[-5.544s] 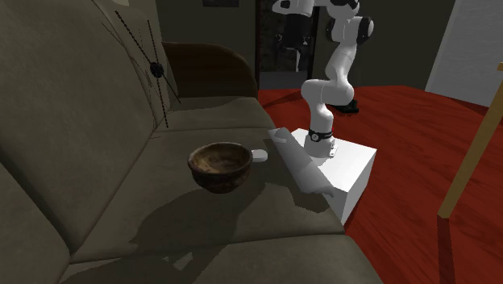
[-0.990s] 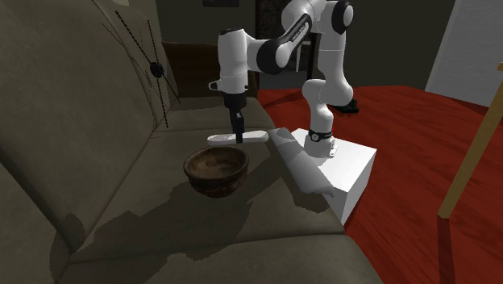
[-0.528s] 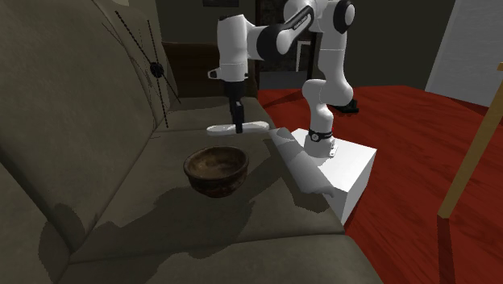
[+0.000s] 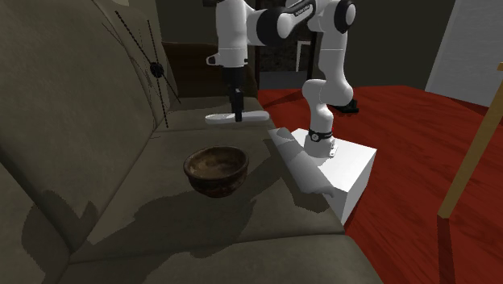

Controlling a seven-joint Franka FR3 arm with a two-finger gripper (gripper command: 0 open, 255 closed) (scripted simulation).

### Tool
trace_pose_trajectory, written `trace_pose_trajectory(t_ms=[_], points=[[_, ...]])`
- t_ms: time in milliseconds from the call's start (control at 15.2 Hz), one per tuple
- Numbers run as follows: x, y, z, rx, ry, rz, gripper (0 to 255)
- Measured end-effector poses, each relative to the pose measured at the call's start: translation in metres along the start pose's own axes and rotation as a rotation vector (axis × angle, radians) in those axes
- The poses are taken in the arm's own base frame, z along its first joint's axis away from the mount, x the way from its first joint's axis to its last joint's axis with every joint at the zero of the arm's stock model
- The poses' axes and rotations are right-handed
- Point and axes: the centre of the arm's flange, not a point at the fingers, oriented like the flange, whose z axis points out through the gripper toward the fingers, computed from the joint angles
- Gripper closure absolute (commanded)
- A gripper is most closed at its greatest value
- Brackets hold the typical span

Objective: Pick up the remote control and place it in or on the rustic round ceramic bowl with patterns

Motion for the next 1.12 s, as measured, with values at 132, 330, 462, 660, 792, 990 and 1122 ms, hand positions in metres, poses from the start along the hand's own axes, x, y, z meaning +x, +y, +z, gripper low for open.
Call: trace_pose_trajectory(t_ms=[132, 330, 462, 660, 792, 990, 1122], points=[[-0.001, 0.000, -0.011, 0.000, 0.000, 0.000, 255], [0.006, -0.017, -0.020, 0.000, 0.000, 0.000, 255], [0.016, -0.034, -0.019, 0.000, 0.000, 0.000, 255], [0.036, -0.072, -0.023, -0.001, -0.001, -0.001, 255], [0.047, -0.092, -0.024, 0.000, 0.000, -0.001, 255], [0.066, -0.131, -0.027, -0.001, 0.000, -0.001, 255], [0.073, -0.141, -0.020, -0.001, -0.001, -0.001, 255]])
